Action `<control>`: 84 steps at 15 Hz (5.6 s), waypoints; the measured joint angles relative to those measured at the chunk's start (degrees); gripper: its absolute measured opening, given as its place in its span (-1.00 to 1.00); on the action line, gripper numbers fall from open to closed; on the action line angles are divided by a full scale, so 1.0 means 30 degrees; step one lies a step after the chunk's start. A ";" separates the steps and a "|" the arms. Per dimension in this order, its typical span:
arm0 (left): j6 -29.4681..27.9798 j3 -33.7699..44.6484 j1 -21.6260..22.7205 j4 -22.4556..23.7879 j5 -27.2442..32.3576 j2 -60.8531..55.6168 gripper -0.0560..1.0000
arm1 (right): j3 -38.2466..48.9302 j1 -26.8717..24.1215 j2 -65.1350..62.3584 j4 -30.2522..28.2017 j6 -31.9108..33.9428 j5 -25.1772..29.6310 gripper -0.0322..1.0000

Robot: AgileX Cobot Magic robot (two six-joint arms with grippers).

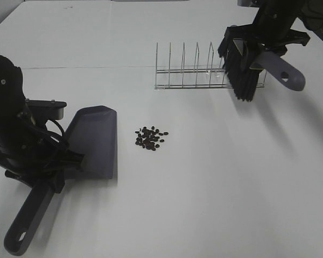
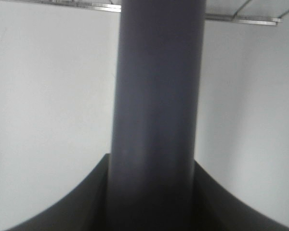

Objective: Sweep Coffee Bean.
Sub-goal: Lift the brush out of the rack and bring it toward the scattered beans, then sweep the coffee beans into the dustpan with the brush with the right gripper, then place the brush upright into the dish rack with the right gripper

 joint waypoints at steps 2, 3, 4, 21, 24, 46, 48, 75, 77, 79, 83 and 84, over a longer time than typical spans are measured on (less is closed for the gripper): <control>0.0038 0.0000 0.0000 0.0000 -0.0115 0.0000 -0.27 | 0.1967 0.0000 -0.1719 0.0000 0.0038 0.0019 -0.41; 0.0038 0.0000 0.0000 0.0000 -0.0248 -0.0019 -0.27 | 0.3438 0.0000 -0.3018 0.0000 0.0076 0.0000 -0.41; 0.0076 0.0000 -0.0038 0.0000 -0.0630 -0.0038 -0.27 | 0.5004 0.0000 -0.4259 0.0000 0.0172 0.0000 -0.41; -0.0439 -0.3113 -0.0802 0.3610 0.0344 0.3629 -0.27 | 1.2070 0.5768 -0.7181 -0.9072 0.7219 -0.1222 -0.41; -0.0611 -0.3151 -0.0802 0.3915 0.0344 0.3629 -0.27 | 1.1746 0.5768 -0.6150 -0.8995 0.7659 -0.1299 -0.41; -0.0649 -0.3151 -0.0802 0.4431 0.0134 0.3629 -0.27 | 0.0019 0.9320 0.2769 0.5863 0.5519 -0.2636 -0.42; -0.0649 -0.3151 -0.0802 0.4431 0.0134 0.3629 -0.27 | -0.1031 0.9320 0.2807 0.5863 0.5348 -0.1490 -0.42; -0.0668 -0.3170 -0.0802 0.4278 0.0497 0.3648 -0.27 | 0.8594 0.1356 -0.2349 -0.3476 0.2235 0.0000 -0.42; -0.0821 -0.3189 -0.0802 0.4163 0.0668 0.3648 -0.27 | 0.8365 0.1241 -0.1738 -0.3380 0.1776 0.0000 -0.42; -0.0955 -0.3189 -0.0802 0.4125 0.0821 0.3648 -0.27 | 0.7277 0.1241 -0.0974 -0.3323 0.1547 0.0000 -0.42; -0.0955 -0.3189 -0.0802 0.4068 0.0879 0.3648 -0.27 | 0.3934 0.1165 0.0955 -0.3323 0.1184 0.0019 -0.42; -0.0955 -0.3189 -0.0802 0.4030 0.0898 0.3648 -0.27 | 0.3018 0.1050 0.1451 -0.3018 0.1184 0.0095 -0.42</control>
